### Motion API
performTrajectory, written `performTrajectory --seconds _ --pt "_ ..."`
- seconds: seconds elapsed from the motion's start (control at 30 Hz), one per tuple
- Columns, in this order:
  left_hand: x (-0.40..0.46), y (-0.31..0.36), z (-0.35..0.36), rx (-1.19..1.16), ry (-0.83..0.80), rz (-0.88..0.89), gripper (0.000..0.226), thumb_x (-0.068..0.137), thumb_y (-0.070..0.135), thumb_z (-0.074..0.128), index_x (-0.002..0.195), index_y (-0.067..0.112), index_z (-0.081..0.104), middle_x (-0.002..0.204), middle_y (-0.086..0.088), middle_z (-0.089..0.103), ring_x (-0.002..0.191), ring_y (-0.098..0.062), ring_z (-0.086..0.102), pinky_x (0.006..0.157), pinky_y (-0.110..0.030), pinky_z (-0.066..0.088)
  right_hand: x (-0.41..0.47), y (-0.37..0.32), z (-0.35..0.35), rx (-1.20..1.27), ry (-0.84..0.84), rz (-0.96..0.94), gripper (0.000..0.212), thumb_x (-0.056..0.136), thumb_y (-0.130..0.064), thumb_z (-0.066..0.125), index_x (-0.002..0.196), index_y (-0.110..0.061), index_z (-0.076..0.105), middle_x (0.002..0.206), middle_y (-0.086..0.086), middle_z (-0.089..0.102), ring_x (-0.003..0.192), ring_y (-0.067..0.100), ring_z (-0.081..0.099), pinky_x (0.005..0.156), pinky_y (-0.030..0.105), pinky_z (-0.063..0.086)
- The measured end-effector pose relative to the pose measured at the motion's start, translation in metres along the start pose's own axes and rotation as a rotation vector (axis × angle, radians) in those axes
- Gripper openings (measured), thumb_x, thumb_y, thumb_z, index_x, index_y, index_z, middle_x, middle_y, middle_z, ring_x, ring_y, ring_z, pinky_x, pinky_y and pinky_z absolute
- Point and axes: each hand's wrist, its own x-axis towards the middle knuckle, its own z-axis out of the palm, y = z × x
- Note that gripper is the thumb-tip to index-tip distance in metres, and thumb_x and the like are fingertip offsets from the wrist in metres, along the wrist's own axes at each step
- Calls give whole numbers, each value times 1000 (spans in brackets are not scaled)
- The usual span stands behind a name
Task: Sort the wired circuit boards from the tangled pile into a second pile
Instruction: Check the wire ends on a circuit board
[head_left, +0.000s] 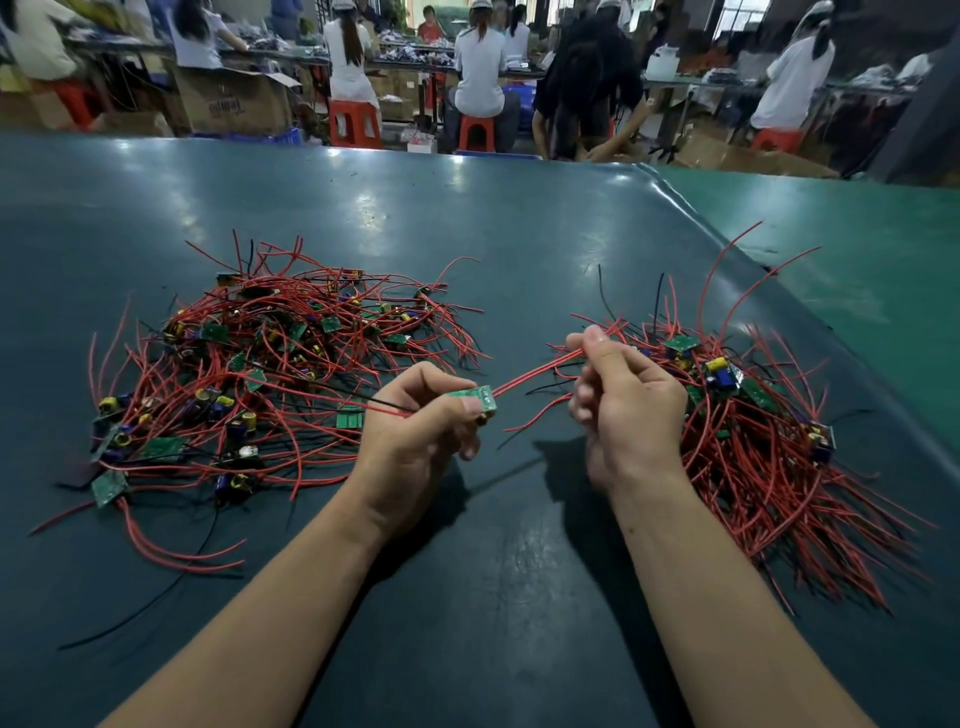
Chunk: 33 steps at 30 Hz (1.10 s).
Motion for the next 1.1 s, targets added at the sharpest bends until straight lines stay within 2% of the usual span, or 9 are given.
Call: performTrajectory --seconds 0.2,0.37,0.5,0.57,0.63,0.73,0.87,0.93,1.1 --pt "-3 5 4 -65 -6 -37 25 62 -2 50 54 20 57 61 -5 48 50 -16 35 44 -20 34 0 0 -1 63 86 -41 31 96 -13 60 68 -10 72 48 -6 46 38 6 38 36 16 29" --pt "0 12 -4 -190 30 -39 13 64 1 48 68 11 56 65 -6 57 52 -15 45 46 -20 38 1 -2 -4 115 127 -26 29 101 -18 54 76 -8 66 50 -7 46 37 7 39 36 16 29" --pt "2 15 -6 -221 3 -107 23 72 3 60 87 11 76 78 -7 71 56 -9 58 54 -18 51 -14 5 0 -272 -285 -13 19 95 -9 60 104 -25 65 60 -6 61 43 6 46 37 17 37" --pt "2 13 -4 -156 -13 -115 28 76 8 58 102 10 70 81 -7 73 63 -12 66 59 -18 52 -27 13 6 -365 -546 -51 27 91 -14 68 108 -34 64 74 -3 63 46 6 50 39 17 39" --pt "4 13 -4 -122 -6 -124 30 77 16 62 105 8 61 90 -13 68 83 -30 68 73 -29 45 -32 14 9 -374 -635 -102 27 85 -22 72 105 -40 66 81 -1 62 48 7 53 40 16 41" --pt "5 13 -7 -118 21 -131 39 69 32 71 95 8 55 88 -17 50 99 -36 42 76 -32 40 -32 10 8 -338 -576 -124 18 82 -23 75 91 -38 70 69 -8 63 46 9 53 40 19 41" --pt "6 13 -7 -26 -26 -64 63 45 47 94 81 7 61 71 -8 61 67 -18 61 66 -29 54 -34 10 9 -417 -623 -199 14 79 -32 77 83 -32 64 68 -4 65 49 6 53 46 20 43" --pt "7 12 -8 31 -20 -29 57 37 51 96 71 14 68 66 -3 64 59 -13 60 61 -24 53 -35 11 9 -541 -607 -327 19 81 -40 73 81 -26 62 65 -7 64 52 8 55 49 24 44" --pt "8 8 -7 80 38 6 51 66 64 73 72 13 74 60 -3 60 54 -14 49 55 -22 44 -39 13 12 -598 -326 -458 31 90 -46 62 77 -17 64 58 4 60 46 16 53 44 36 44"
